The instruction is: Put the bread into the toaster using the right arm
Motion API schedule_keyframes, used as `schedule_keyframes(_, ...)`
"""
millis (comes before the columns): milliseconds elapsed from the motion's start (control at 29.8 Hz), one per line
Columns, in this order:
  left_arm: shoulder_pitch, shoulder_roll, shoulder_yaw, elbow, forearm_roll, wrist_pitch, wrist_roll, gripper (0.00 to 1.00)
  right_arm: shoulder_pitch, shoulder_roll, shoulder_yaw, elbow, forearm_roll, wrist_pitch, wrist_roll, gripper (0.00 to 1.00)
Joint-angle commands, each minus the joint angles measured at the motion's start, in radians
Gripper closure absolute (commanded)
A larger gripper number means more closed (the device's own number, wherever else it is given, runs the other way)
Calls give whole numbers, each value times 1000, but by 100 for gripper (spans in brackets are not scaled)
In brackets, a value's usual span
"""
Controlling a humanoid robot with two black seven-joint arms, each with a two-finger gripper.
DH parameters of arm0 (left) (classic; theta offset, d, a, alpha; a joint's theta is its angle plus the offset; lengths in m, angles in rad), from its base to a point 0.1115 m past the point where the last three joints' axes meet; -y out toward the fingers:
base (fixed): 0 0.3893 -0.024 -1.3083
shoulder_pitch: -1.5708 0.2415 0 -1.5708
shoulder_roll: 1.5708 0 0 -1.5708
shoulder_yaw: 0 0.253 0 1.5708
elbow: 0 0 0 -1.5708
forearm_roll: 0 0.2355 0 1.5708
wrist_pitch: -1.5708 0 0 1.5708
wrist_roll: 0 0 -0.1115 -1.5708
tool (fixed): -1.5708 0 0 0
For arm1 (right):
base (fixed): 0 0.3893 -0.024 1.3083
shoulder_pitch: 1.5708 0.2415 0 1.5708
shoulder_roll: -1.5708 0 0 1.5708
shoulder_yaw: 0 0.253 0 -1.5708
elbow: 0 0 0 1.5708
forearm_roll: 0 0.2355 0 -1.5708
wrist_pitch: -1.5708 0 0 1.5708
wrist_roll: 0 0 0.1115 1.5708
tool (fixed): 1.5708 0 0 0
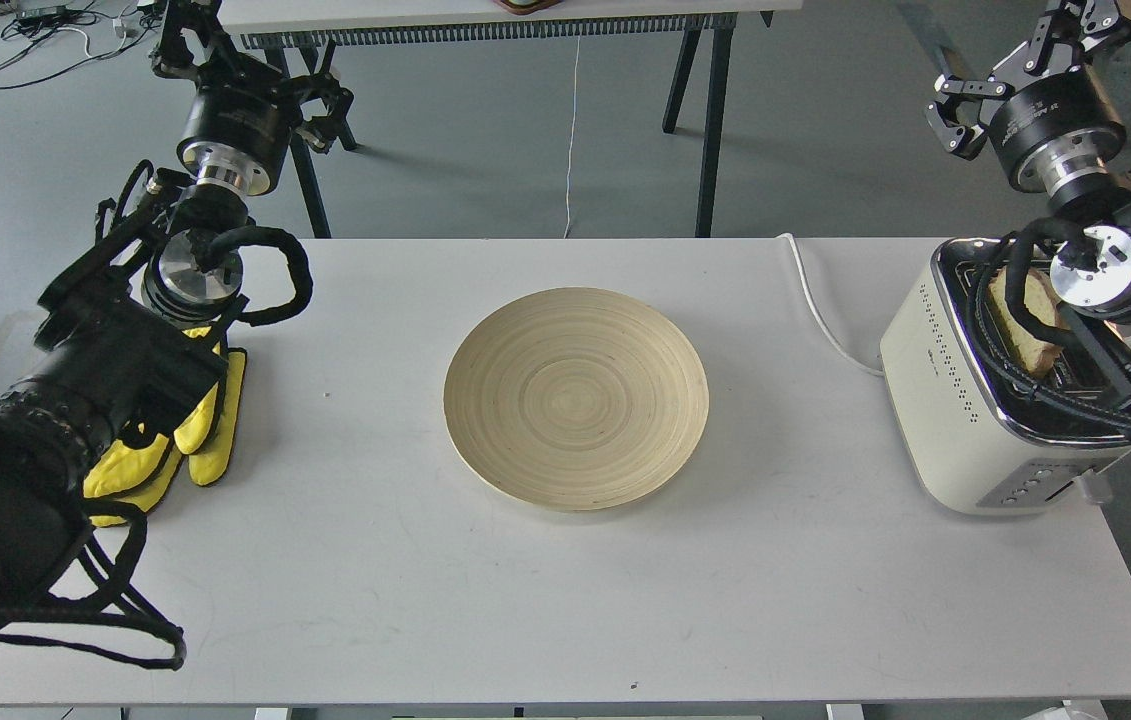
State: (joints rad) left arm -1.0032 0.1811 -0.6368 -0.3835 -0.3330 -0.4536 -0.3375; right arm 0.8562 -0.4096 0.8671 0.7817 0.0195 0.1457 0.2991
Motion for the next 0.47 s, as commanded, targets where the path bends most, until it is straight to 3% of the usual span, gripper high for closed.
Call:
schedule_keyframes(0, 0, 1, 2, 0, 0, 0, 0, 0, 0, 55, 35, -81, 37, 46, -15, 1)
schedule_keyframes(436, 0, 1, 2, 0, 2, 0, 0, 0, 1, 104, 38, -87, 37, 98, -18, 1)
